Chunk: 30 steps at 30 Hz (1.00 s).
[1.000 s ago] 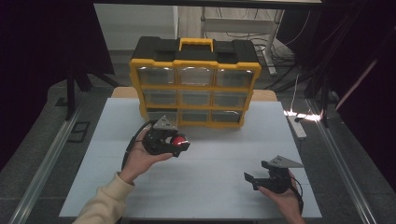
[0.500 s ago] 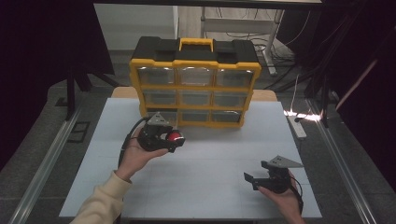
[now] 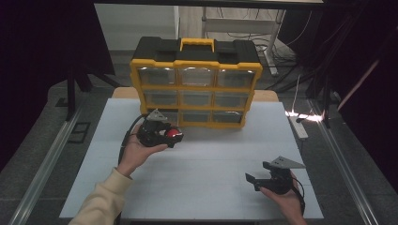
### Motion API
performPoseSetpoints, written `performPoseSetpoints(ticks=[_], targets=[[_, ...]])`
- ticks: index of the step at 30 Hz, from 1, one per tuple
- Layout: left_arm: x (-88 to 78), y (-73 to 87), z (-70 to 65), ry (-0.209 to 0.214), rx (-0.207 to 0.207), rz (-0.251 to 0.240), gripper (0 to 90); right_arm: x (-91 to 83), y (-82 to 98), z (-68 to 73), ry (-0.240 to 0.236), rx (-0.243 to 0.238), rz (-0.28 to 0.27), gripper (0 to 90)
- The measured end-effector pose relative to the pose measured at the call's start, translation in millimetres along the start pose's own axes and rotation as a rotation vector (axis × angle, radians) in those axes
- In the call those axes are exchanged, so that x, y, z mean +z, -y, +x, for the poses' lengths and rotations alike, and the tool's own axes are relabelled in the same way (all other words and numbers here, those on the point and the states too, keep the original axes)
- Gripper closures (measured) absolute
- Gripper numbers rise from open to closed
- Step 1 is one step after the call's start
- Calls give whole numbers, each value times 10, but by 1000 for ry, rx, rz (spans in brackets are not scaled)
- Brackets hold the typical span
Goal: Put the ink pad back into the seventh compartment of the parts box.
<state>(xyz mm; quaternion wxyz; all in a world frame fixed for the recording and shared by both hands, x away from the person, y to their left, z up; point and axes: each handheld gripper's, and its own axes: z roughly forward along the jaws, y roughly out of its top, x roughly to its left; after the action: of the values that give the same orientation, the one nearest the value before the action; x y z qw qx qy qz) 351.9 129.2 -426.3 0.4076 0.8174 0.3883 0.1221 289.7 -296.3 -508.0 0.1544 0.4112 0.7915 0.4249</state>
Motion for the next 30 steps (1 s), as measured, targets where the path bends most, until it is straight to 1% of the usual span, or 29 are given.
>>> performPoseSetpoints(ticks=[9,15,30], targets=[[22,-72,111,-22,-13,3,306,1,-2,3,-1,0,0,94],[11,-115,164,-30,-21,-9,306,1,0,-3,3,0,0,94],[45,-215,274,-51,-32,7,306,1,-1,-1,1,0,1,94]])
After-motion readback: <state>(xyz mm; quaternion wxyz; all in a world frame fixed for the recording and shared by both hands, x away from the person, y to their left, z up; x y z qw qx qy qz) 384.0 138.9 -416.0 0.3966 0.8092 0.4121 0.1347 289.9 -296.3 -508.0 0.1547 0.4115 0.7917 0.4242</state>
